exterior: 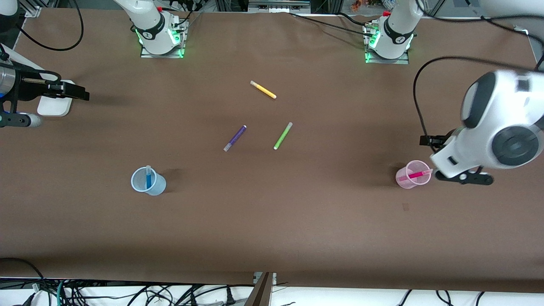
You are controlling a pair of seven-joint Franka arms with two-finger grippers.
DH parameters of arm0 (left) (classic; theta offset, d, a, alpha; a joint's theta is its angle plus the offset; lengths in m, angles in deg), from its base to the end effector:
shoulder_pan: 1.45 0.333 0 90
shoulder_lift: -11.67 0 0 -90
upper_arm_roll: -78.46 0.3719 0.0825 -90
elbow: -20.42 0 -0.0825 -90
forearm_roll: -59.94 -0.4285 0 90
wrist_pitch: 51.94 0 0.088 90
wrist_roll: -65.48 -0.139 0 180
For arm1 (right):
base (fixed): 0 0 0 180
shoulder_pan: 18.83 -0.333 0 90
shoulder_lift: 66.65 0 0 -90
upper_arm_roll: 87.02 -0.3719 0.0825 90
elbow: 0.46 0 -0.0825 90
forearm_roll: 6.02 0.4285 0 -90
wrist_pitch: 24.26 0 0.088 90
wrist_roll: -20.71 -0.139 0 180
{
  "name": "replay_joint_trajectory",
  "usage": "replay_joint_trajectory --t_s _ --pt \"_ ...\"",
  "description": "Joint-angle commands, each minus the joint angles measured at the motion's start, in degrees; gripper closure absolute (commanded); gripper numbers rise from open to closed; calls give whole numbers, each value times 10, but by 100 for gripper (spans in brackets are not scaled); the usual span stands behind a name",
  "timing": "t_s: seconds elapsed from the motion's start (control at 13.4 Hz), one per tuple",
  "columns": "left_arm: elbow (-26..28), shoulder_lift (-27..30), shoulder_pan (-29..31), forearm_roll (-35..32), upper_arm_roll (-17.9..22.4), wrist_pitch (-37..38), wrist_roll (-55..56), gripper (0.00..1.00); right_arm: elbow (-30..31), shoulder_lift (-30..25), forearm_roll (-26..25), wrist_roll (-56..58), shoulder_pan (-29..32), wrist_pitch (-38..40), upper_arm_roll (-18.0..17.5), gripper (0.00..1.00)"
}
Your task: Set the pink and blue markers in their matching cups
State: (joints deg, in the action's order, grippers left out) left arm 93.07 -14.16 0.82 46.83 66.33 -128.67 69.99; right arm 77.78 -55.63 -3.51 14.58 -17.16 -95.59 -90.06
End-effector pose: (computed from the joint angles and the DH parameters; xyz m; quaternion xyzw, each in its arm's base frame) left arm 0.7012 -0.0562 0.4948 -0.9799 0.0388 0.1740 0.0898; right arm 0.6201 0.0184 0.6113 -0.9868 0.0370 0.1570 0.0164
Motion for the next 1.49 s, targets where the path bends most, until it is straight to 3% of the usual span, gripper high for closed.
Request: replay_joint_trajectory --t_s 0.0,0.22,0.3,0.45,0.6,0.89,1.04,1.42 --pt "-19 32 32 47 -4 -4 1 0 15 -4 -15 9 -2 -8 -4 1" --pt "-17 73 30 72 2 -24 -30 0 14 -4 -19 9 -2 -10 -4 1" --pt "11 104 27 76 15 -59 -68 0 14 -4 -18 9 -2 -10 -4 1" --pt "125 170 26 82 28 -152 -94 0 17 -10 -18 11 -5 -14 -4 1" --pt "179 215 21 94 44 -190 -72 0 28 -32 -16 16 -4 -17 -3 1" --pt "289 301 9 121 82 -236 -61 0 138 -110 -17 48 -4 -118 0 1" --pt "292 303 -28 138 116 -233 -61 0 152 -138 -20 40 -7 -123 0 1" --pt "277 278 -25 136 117 -232 -65 0 155 -157 -26 42 -7 -125 0 1"
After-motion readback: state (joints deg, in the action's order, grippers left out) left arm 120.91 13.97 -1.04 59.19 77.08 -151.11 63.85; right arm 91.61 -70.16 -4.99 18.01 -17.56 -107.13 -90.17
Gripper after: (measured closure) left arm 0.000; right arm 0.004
